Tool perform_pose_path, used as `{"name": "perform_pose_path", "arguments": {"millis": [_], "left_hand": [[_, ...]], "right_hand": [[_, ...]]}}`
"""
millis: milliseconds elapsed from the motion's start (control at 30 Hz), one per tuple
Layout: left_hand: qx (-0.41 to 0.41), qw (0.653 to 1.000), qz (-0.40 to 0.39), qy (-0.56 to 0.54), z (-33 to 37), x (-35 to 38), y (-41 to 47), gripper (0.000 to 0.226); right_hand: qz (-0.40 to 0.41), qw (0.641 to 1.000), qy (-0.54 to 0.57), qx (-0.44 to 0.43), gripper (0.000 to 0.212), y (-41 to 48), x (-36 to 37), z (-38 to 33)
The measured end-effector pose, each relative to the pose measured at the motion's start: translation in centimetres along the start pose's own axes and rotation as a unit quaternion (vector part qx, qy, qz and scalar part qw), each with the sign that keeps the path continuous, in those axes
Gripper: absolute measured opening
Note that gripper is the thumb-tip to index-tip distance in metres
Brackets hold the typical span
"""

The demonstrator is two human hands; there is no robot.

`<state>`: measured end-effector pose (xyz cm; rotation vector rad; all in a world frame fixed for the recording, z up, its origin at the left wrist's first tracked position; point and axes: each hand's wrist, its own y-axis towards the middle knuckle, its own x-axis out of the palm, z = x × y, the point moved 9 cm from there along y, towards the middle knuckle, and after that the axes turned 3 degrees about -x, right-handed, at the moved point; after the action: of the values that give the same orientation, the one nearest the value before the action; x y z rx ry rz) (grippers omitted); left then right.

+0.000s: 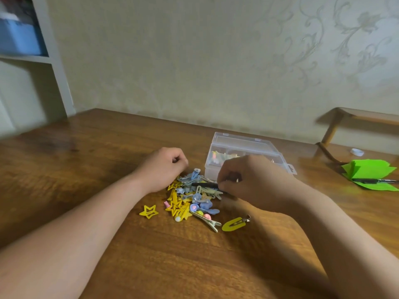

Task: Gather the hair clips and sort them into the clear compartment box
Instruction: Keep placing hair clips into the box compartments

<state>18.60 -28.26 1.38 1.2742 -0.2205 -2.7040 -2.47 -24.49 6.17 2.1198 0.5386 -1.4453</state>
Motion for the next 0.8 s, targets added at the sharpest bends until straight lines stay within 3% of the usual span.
{"name": "perform_pose_path", "arguments": {"millis": [267,800], "left_hand": [[0.004,1.000,-0.001,-0.009,-0.2,0.1,0.1,0.019],[0.003,1.000,-0.002,-0.025,-0.4,0.2,0.3,0.020]], "right_hand": [[-0.044,0.996,-0.075,0.007,0.019,-0.1,1.2,-0.6],[-0.087,0.992,-0.093,0.019,0.012,-0.6,1.1,-0.3]]}}
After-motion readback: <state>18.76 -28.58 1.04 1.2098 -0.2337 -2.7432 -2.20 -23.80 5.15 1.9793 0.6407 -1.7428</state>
